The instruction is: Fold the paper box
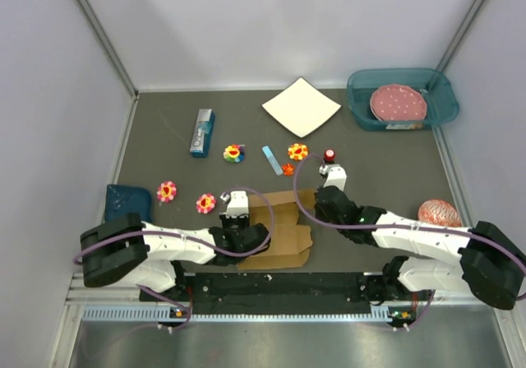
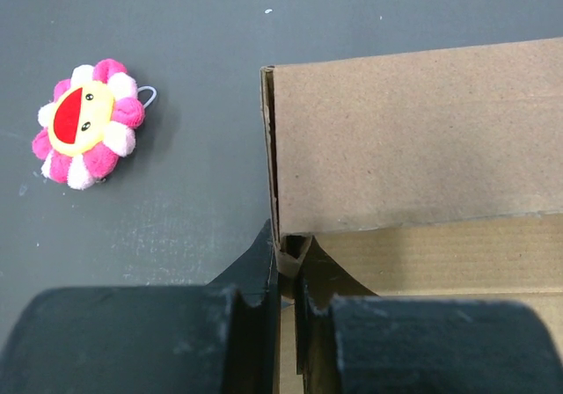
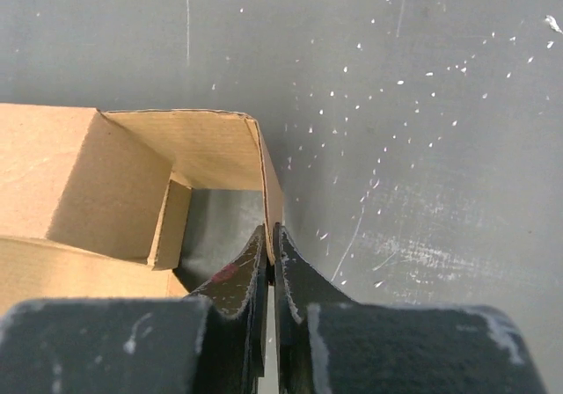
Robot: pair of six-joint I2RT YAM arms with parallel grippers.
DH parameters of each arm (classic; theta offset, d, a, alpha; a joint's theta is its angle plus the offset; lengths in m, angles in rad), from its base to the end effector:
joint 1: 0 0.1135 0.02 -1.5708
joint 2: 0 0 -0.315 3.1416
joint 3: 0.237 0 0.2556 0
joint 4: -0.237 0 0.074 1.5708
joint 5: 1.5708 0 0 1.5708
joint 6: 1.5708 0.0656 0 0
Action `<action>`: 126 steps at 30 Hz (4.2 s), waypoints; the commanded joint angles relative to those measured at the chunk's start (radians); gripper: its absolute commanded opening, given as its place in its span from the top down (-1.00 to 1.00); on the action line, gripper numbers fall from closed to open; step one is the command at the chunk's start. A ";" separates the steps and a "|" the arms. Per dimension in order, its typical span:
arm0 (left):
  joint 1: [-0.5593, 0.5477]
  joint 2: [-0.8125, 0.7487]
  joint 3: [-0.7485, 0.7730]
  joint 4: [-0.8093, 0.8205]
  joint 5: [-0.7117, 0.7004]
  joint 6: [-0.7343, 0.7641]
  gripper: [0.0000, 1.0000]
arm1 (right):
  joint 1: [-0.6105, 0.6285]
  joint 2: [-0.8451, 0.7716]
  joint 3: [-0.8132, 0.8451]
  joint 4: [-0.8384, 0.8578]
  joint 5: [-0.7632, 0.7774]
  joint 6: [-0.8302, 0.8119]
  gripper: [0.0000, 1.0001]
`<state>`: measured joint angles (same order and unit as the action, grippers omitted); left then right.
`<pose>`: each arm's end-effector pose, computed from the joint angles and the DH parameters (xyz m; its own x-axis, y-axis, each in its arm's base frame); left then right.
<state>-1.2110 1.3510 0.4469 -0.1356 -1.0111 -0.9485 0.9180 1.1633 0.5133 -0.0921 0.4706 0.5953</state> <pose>0.1250 -0.1744 0.1689 -0.4580 -0.0079 -0.8889 -0.0451 0.9989 0.0144 0.1615 0.1622 0.2106 -0.6231 0.0079 -0.7821 -0.1880 0.9691 0.1596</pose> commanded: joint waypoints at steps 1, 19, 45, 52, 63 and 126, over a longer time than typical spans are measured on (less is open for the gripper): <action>-0.012 0.025 0.022 -0.030 -0.027 0.008 1.00 | -0.011 -0.075 0.050 -0.014 -0.041 0.023 1.00; -0.033 0.189 0.147 -0.199 -0.116 -0.139 1.00 | 0.050 -0.254 0.047 -0.138 -0.193 0.127 1.00; -0.045 0.151 0.081 -0.196 -0.159 -0.265 1.00 | 0.197 -0.010 0.002 -0.070 -0.184 0.104 0.81; -0.048 0.189 0.061 -0.197 -0.190 -0.354 1.00 | 0.203 -0.030 -0.012 -0.081 -0.162 0.106 0.68; -0.062 0.237 0.088 -0.257 -0.211 -0.423 1.00 | 0.206 -0.138 -0.009 -0.144 -0.135 0.097 0.54; -0.105 0.059 0.211 -0.297 -0.058 -0.023 1.00 | 0.114 0.256 0.019 0.381 0.114 -0.170 0.78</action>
<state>-1.3109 1.4223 0.6098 -0.4328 -1.1069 -1.0580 1.0424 1.4136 0.4801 0.3225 0.5068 0.4057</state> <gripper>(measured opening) 0.063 0.172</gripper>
